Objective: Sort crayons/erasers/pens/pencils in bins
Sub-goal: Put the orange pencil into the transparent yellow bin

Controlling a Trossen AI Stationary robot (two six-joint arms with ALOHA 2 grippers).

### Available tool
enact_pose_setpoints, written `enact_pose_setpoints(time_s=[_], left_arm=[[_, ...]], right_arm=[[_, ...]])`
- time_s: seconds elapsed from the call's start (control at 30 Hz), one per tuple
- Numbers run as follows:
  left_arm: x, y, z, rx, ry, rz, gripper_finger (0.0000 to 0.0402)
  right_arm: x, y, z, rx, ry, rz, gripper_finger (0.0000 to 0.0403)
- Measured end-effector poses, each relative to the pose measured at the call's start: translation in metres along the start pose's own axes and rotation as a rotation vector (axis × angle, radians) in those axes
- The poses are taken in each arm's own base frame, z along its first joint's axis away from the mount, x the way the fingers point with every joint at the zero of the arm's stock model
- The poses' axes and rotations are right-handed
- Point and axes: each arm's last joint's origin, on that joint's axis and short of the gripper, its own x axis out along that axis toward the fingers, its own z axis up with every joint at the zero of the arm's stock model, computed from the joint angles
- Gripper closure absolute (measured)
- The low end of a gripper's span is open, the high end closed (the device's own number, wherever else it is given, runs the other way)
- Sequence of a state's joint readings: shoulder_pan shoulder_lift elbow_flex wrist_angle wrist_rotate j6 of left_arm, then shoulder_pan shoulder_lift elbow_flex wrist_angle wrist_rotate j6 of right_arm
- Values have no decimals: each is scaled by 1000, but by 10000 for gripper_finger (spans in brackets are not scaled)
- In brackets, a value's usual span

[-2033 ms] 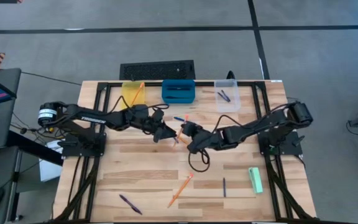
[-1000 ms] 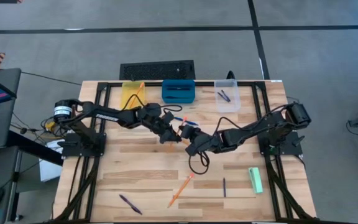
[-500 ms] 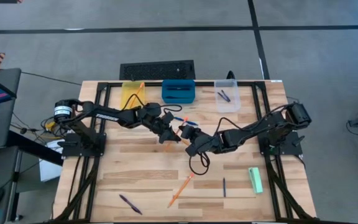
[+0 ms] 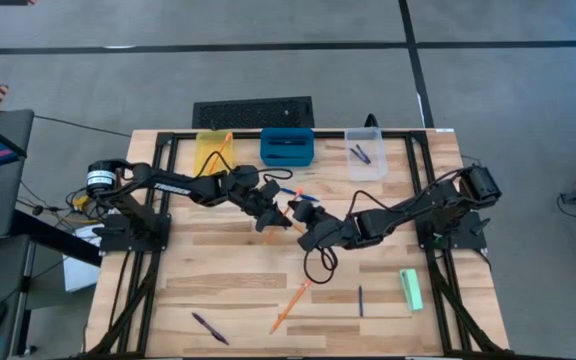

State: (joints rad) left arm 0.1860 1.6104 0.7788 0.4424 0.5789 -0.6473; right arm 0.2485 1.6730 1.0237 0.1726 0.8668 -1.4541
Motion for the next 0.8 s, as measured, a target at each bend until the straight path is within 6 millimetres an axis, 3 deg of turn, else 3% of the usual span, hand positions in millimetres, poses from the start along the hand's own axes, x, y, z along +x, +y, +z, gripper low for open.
enact_pose_setpoints(time_s=[0.2,0.37,0.6,0.8], left_arm=[[-1,3,-1,37,8,29,400],[-4,9,-1,56,21,76,401],[-16,14,3,133,10,169,401],[-42,5,13,235,23,352,401]], right_arm=[[-8,-2,1,47,60,-18,188],[-22,-7,-1,136,57,-22,175],[-39,0,-18,352,93,88,200],[-45,15,-37,641,156,232,268]])
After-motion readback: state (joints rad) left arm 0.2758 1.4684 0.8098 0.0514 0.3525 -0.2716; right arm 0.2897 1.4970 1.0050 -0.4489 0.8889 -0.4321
